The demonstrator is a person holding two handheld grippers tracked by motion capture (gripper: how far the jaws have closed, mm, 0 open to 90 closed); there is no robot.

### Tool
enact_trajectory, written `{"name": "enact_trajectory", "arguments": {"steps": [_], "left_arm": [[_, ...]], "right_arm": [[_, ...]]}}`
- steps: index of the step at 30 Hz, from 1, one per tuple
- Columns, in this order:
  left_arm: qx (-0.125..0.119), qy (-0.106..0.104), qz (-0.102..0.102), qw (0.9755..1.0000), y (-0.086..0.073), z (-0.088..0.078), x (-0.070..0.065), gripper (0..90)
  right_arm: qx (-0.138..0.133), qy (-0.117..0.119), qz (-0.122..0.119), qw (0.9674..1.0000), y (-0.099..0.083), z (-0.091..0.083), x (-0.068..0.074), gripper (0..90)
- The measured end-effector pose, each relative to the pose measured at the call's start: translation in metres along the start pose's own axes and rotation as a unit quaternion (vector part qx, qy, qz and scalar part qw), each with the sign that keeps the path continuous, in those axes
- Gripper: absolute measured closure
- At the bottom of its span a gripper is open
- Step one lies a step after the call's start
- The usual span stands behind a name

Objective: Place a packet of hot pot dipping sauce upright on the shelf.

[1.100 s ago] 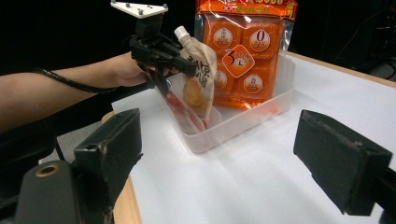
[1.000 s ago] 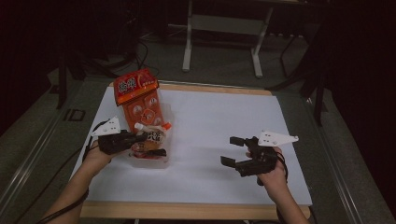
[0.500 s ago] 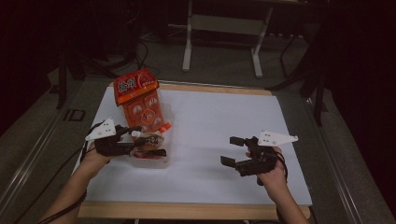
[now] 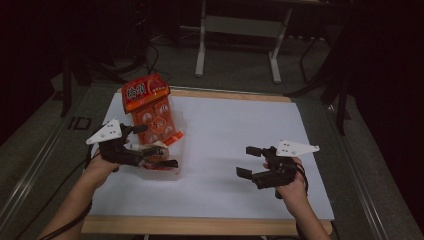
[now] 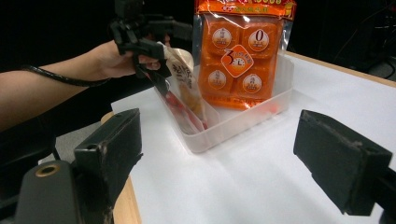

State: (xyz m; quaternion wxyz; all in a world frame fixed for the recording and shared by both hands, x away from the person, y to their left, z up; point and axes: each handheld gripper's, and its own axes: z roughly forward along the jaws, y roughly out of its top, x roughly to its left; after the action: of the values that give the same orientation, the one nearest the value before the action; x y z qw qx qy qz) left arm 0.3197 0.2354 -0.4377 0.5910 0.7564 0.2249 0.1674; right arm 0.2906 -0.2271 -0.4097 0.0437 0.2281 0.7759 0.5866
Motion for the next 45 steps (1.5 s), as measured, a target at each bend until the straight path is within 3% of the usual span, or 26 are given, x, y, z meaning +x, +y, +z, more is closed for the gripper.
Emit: {"name": "enact_trajectory", "arguments": {"steps": [5, 9, 13, 22, 24, 35, 45], "left_arm": [[0.013, -0.003, -0.007, 0.9999, 0.02, 0.005, -0.009, 8.0], [0.021, 0.0, -0.021, 0.9996, 0.03, 0.011, -0.019, 6.7], [0.026, 0.0, -0.021, 0.9994, 0.037, 0.015, -0.027, 6.3], [0.011, -0.008, -0.02, 0.9997, 0.052, 0.018, -0.047, 6.3], [0.007, -0.019, -0.024, 0.9995, 0.056, 0.02, -0.056, 6.0], [0.005, -0.044, -0.02, 0.9988, 0.065, 0.028, -0.091, 5.4], [0.008, -0.08, -0.017, 0.9966, 0.058, 0.037, -0.123, 5.4]], "right_arm": [[0.001, 0.0, 0.0, 1.0, 0.0, 0.0, 0.001, 15.1], [0.0, 0.001, 0.0, 1.0, 0.0, 0.0, 0.001, 15.1], [0.0, 0.001, -0.001, 1.0, 0.0, 0.0, 0.001, 15.1], [-0.001, 0.001, -0.002, 1.0, 0.0, -0.001, 0.001, 15.1], [-0.001, 0.0, -0.001, 1.0, 0.0, -0.002, 0.001, 15.1], [0.002, 0.001, -0.001, 1.0, -0.001, -0.001, 0.002, 15.1], [0.007, 0.0, -0.001, 1.0, -0.004, 0.002, 0.001, 15.1]]}}
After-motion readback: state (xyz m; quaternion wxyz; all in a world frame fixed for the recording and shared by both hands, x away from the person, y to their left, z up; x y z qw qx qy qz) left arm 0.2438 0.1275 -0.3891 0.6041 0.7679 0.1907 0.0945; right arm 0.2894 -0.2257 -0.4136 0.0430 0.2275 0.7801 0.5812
